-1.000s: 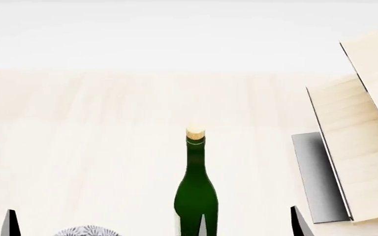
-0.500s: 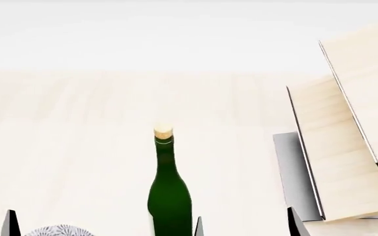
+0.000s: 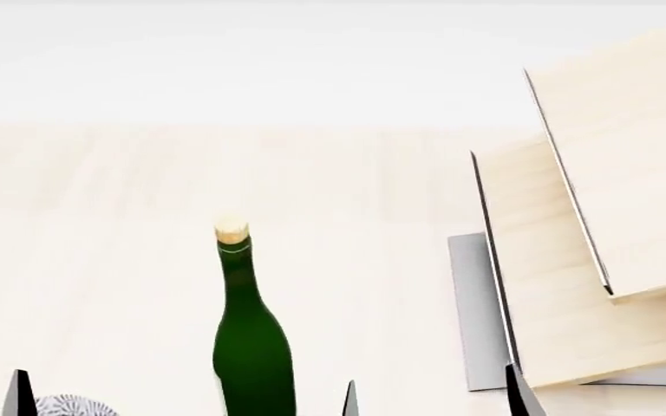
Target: Put the wine bottle on the wine rack.
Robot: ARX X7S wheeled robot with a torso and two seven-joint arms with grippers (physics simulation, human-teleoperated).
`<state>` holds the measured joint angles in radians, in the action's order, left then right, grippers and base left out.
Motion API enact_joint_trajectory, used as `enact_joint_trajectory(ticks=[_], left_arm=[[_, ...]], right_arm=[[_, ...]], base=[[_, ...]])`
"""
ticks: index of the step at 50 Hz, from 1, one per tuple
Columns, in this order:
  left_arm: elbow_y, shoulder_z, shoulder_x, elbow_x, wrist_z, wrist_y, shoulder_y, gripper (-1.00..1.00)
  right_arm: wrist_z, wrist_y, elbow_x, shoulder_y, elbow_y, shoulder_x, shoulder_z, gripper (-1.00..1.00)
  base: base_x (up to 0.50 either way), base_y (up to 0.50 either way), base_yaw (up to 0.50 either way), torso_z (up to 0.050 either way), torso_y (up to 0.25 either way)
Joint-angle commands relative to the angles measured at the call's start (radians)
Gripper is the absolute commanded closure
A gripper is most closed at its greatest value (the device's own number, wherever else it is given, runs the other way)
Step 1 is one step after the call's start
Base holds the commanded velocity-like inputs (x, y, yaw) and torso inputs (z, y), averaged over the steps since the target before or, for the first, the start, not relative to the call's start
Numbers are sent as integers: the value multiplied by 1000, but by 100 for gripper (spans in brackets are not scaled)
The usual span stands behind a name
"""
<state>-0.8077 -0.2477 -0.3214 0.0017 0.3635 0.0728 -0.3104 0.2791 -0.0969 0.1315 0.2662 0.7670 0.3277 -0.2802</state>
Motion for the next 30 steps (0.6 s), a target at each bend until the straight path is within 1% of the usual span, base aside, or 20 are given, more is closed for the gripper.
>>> enact_joint_trajectory(ticks=[1,30], left_arm=[[1,-2,-5,-2,5,1,2,-100],[-4,-10,-15,0,16,-4,4,-100]], right_arm=[[5,0,0,-2,0,4,-4,-100],[17,0,-1,-6,2,15,-13,-100]], base=[[0,-121,0,0,0],[0,-124,0,0,0]])
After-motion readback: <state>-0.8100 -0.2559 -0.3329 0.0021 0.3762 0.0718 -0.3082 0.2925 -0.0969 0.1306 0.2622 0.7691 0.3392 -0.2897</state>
